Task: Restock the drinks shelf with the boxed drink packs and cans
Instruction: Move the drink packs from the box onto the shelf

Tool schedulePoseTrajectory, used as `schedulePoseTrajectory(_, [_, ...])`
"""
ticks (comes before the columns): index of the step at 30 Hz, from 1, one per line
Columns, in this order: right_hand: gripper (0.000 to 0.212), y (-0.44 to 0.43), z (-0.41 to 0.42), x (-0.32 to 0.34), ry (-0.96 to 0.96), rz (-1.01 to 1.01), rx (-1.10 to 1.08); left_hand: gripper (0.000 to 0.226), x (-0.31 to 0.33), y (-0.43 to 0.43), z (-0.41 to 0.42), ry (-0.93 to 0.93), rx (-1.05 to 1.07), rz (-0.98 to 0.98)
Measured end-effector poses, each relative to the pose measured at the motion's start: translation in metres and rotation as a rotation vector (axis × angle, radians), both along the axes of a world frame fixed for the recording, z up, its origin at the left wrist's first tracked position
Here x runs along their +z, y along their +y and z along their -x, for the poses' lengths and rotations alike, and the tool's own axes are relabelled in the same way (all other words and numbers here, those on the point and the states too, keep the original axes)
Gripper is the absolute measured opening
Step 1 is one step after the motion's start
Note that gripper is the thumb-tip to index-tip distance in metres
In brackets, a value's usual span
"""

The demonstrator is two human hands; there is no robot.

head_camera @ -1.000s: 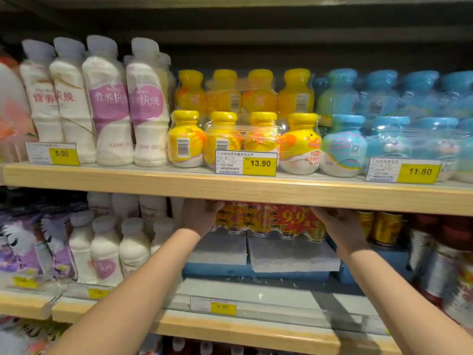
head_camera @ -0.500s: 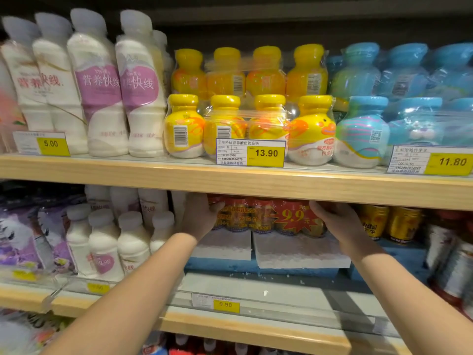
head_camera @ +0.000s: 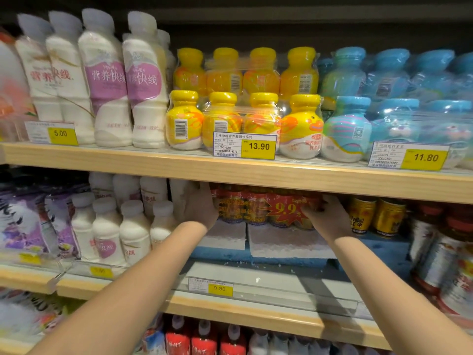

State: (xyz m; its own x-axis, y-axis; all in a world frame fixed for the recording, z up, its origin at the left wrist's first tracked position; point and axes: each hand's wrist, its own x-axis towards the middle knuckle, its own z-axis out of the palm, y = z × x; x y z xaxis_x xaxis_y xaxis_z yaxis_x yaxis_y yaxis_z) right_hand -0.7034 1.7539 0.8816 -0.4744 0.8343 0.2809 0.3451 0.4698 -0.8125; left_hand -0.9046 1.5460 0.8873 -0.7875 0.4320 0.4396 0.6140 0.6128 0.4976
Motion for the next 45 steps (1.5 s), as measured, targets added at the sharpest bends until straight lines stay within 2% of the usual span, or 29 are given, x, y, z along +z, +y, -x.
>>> schedulePoseTrajectory(3, [0.082, -0.006, -0.004, 0.000, 0.022, 0.031, -0.008, 0.059, 0.002, -0.005, -0.008, -0.018, -0.025, -0.005])
schedulePoseTrajectory(9, [0.079, -0.028, -0.011, 0.004, 0.064, 0.039, -0.011, 0.073, 0.001, -0.024, -0.023, -0.060, -0.066, -0.073])
schedulePoseTrajectory(11, [0.078, -0.041, -0.017, 0.007, 0.083, 0.048, -0.007, 0.068, 0.002, -0.037, -0.032, -0.090, -0.097, -0.127])
schedulePoseTrajectory(14, [0.074, -0.068, -0.031, 0.008, 0.149, 0.098, 0.024, 0.037, 0.004, -0.059, -0.048, -0.144, -0.110, -0.101])
schedulePoseTrajectory(15, [0.069, -0.077, -0.036, 0.008, 0.153, 0.094, 0.015, 0.036, 0.006, -0.066, -0.054, -0.149, -0.104, -0.078])
schedulePoseTrajectory(18, [0.052, -0.111, -0.051, 0.013, 0.132, 0.012, -0.012, 0.045, 0.011, -0.090, -0.072, -0.124, -0.113, -0.088])
schedulePoseTrajectory(20, [0.066, -0.136, -0.060, 0.016, 0.147, -0.029, 0.005, 0.044, 0.012, -0.108, -0.082, -0.106, -0.182, -0.116])
schedulePoseTrajectory(22, [0.075, -0.163, -0.067, 0.019, 0.165, -0.050, 0.010, 0.055, 0.013, -0.129, -0.089, -0.126, -0.281, -0.187])
schedulePoseTrajectory(24, [0.073, -0.189, -0.074, 0.020, 0.195, -0.038, 0.019, 0.068, 0.014, -0.153, -0.095, -0.147, -0.342, -0.252])
schedulePoseTrajectory(31, [0.064, -0.287, -0.102, 0.014, 0.186, -0.054, 0.017, 0.068, 0.013, -0.229, -0.111, -0.119, -0.440, -0.341])
schedulePoseTrajectory(38, [0.060, -0.360, -0.129, -0.011, 0.248, 0.027, 0.075, 0.067, -0.012, -0.291, -0.129, -0.157, -0.541, -0.374])
schedulePoseTrajectory(45, [0.057, -0.386, -0.146, -0.058, 0.232, 0.053, 0.145, 0.064, -0.060, -0.319, -0.142, -0.264, -0.573, -0.353])
